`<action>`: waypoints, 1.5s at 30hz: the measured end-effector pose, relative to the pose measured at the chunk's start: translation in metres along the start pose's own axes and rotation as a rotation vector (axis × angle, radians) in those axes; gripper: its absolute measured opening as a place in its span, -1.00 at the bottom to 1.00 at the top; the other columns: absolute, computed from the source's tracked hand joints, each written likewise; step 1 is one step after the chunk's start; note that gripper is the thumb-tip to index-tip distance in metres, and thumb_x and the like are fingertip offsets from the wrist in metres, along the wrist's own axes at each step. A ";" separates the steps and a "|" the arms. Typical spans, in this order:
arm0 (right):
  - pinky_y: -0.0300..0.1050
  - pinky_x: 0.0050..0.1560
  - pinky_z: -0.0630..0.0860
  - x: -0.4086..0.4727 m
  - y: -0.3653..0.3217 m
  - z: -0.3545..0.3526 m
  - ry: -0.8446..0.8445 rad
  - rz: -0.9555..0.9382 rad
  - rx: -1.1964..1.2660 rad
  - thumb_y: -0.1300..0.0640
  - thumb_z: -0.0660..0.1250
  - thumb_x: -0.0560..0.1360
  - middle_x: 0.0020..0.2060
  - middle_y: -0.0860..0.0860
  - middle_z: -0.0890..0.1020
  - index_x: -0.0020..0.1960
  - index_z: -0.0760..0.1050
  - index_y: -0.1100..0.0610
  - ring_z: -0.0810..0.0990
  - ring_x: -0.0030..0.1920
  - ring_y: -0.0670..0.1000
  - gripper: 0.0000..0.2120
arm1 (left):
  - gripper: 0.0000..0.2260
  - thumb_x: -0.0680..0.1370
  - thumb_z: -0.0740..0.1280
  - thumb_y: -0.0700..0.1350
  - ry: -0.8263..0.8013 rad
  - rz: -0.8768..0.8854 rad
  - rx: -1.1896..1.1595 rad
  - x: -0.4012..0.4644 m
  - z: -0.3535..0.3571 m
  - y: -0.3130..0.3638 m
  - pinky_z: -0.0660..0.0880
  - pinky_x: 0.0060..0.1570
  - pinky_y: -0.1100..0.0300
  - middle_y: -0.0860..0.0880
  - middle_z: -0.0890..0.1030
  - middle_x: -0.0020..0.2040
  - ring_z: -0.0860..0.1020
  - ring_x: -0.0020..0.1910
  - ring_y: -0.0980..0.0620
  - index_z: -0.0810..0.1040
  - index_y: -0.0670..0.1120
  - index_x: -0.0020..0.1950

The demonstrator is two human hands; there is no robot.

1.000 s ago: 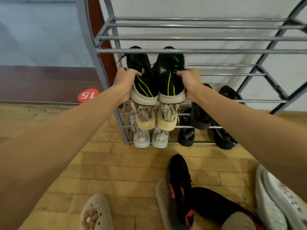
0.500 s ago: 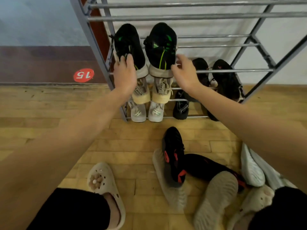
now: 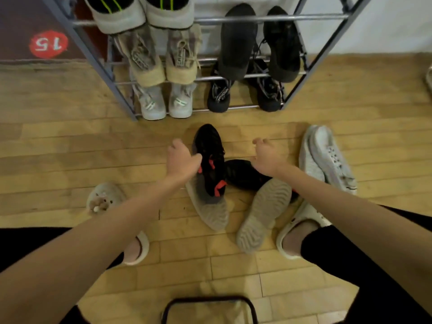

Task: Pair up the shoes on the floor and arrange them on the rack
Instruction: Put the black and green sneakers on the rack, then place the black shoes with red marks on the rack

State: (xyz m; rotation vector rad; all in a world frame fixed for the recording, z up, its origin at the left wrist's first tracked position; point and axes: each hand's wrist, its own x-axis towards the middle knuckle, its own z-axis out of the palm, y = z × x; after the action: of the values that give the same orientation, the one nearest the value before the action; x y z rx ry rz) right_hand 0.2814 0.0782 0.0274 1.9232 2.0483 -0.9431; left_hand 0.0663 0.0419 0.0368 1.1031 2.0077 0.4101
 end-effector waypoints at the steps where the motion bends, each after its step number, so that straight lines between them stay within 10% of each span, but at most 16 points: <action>1: 0.01 0.24 0.38 -0.001 0.013 0.009 -0.057 0.015 -0.062 0.23 0.24 0.54 0.33 0.26 0.32 0.46 0.14 0.31 0.34 0.34 0.25 -0.45 | -0.42 0.50 0.35 -0.16 -0.051 -0.026 0.010 -0.001 0.010 -0.004 0.36 0.25 0.03 -0.23 0.32 0.38 0.34 0.35 -0.20 0.18 -0.25 0.44; 11: 0.16 0.41 0.25 0.019 0.063 0.065 -0.197 -0.034 -0.397 -0.05 0.39 0.48 0.44 0.28 0.22 0.56 -0.14 0.19 0.23 0.44 0.29 -0.08 | 0.03 0.37 0.41 0.29 -0.191 -0.206 0.271 0.002 0.084 -0.012 0.27 0.37 -0.06 -0.25 0.15 0.50 0.21 0.46 -0.23 -0.08 -0.23 0.53; 22: 0.17 0.38 0.22 0.041 0.072 0.091 -0.077 0.105 -0.406 -0.16 0.54 0.26 0.33 0.22 0.39 0.46 0.11 0.22 0.35 0.35 0.26 0.00 | 0.25 0.22 0.45 0.37 -0.020 -0.071 0.580 -0.001 0.125 -0.033 0.36 0.27 -0.06 -0.25 0.20 0.39 0.23 0.38 -0.23 -0.20 -0.30 0.51; 30: 0.20 0.29 0.32 0.047 0.064 0.089 -0.043 0.116 -0.517 -0.18 0.53 0.24 0.27 0.20 0.44 0.40 0.19 0.27 0.41 0.27 0.24 -0.04 | 0.20 0.21 0.54 0.25 -0.021 -0.123 0.500 0.004 0.116 -0.031 0.38 0.27 -0.10 -0.26 0.23 0.39 0.27 0.37 -0.23 -0.10 -0.27 0.52; 38: 0.17 0.25 0.44 0.048 0.081 0.026 0.023 0.348 0.005 -0.08 0.58 0.22 0.30 0.19 0.43 0.40 0.14 0.27 0.41 0.32 0.23 -0.03 | 0.15 0.02 0.55 0.24 -0.205 -0.306 0.108 0.022 0.056 -0.018 0.48 0.22 -0.02 -0.19 0.39 0.35 0.39 0.32 -0.16 0.19 -0.24 0.45; 45: -0.07 0.01 0.44 0.009 0.068 -0.019 0.272 0.177 0.406 0.16 0.58 0.27 0.23 0.18 0.44 0.26 0.17 0.29 0.44 0.27 0.16 -0.23 | -0.53 0.31 0.55 -0.03 -0.254 -0.259 -0.175 -0.008 0.020 -0.010 0.44 -0.25 0.21 -0.05 0.51 -0.01 0.50 0.00 -0.05 0.43 -0.11 0.10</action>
State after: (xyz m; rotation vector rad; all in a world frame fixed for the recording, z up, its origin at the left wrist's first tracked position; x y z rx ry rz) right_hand 0.3496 0.0936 0.0159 2.5195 1.8823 -1.1811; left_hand 0.0787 0.0278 0.0224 0.7366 1.8206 0.2878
